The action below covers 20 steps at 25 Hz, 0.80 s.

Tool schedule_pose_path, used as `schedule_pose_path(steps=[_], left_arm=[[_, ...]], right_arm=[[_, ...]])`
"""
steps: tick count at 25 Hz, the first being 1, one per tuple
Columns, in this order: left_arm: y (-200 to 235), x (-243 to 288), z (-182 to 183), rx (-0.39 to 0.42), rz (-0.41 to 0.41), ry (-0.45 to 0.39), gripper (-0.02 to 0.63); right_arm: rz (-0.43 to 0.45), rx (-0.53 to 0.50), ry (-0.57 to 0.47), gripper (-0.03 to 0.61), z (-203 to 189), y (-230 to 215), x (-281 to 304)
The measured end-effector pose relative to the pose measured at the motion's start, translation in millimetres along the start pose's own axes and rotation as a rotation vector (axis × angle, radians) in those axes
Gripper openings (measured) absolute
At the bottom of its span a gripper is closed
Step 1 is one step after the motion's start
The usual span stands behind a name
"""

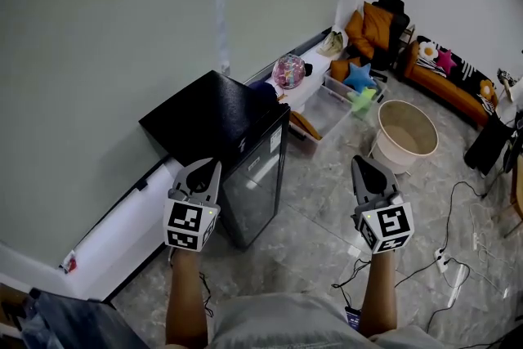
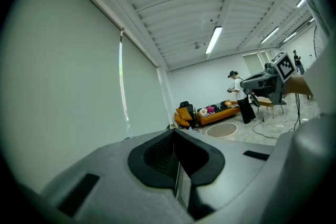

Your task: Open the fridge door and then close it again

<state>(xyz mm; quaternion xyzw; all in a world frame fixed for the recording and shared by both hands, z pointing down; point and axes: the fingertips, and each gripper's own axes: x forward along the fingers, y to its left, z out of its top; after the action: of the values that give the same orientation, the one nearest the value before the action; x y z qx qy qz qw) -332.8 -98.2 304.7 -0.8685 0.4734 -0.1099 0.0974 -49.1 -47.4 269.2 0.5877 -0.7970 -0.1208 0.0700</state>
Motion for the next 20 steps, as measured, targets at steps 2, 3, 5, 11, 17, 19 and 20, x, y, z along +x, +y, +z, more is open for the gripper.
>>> schedule_pose_path(steps=[2,3,5,11,17,19,20], left_arm=[[-2,1,3,0.011,-0.002,-0.002,0.011],[-2,1,4,0.016,-0.002,-0.004,0.011],[-3,0,6,0.02,-0.004,-0.005,0.011],[-9,2,6,0.022,-0.022,-0.006,0.011],[-20,12,-2,-0.004,-0.033,0.011,0.011],[-21,13,-3,0.001,-0.034,0.022,0.011],[-21,14,-4,0.004,-0.033,0.026,0.011]], right_arm=[[0.011,-0.007,0.003,-0.003,-1,2,1],[0.016,-0.008,0.005,-0.003,-2,2,2],[0.026,-0.008,0.01,-0.003,-4,4,3],[0.047,-0.005,0.021,-0.003,-11,12,9],[0.067,0.009,0.034,-0.003,-23,18,12],[0.07,0.012,0.046,-0.003,-29,18,13],[0.07,0.013,0.053,-0.003,-32,17,13]])
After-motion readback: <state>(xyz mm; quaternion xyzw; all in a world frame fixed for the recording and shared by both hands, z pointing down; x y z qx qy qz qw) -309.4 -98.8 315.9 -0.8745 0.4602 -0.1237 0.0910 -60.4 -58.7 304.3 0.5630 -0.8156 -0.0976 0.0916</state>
